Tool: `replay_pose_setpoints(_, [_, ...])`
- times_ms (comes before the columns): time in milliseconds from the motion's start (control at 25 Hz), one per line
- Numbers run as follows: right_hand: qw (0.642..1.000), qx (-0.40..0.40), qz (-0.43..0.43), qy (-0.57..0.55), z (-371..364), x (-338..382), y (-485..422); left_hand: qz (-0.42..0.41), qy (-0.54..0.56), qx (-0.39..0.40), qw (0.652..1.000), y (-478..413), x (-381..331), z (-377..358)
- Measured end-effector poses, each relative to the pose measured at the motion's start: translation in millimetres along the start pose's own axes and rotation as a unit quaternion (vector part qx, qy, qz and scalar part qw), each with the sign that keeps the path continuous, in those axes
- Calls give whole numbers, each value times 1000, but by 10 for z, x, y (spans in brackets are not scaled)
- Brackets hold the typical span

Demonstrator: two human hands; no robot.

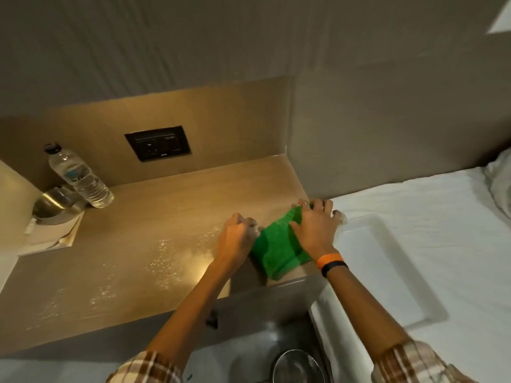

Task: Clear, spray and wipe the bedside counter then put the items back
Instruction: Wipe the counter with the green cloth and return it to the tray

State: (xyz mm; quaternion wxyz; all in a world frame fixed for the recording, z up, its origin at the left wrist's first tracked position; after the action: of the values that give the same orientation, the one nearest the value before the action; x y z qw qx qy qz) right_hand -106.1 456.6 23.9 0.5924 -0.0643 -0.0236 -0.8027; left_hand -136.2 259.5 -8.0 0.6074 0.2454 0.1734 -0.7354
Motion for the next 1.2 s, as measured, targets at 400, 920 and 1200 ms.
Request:
replay_pose_setpoints(400, [986,19,-149,-72,-720,784,-116,-27,-166,1,986,-745,1142,442])
replay_pose_setpoints(920, [956,59,286,30,-591,290,-684,-22,-180,-4,983,-874,1315,422])
replay_pose_setpoints(1200, [987,14,160,-16,-937,1092,572,-22,-177,18,984,-941,1344,382])
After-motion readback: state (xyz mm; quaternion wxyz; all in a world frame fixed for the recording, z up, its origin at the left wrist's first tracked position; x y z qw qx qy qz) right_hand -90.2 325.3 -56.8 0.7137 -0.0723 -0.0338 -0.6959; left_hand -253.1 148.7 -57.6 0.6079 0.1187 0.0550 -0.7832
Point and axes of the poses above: each hand's wrist, its own y-axis away from the middle knuckle, its own z-axis out of the back of the hand, x = y × z, the point moved 2 cm from there along -y, towards the middle knuckle, and after that the axes turned 3 degrees about y, right-handed, at the moved point
